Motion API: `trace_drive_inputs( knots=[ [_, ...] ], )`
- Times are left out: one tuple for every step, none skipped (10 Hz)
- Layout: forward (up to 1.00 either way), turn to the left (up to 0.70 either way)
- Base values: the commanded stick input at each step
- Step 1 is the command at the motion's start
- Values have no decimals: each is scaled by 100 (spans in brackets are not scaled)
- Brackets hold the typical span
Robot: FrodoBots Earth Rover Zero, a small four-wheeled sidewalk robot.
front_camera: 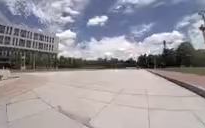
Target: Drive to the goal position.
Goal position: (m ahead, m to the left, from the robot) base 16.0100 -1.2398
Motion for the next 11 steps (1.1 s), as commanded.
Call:
trace_drive_inputs(
  knots=[
    [70, -34],
    [70, -31],
    [70, -35],
    [70, -35],
    [70, -35],
    [70, -34],
    [70, -31],
    [70, -1],
    [70, 17],
    [70, 17],
    [70, 7]
  ],
)
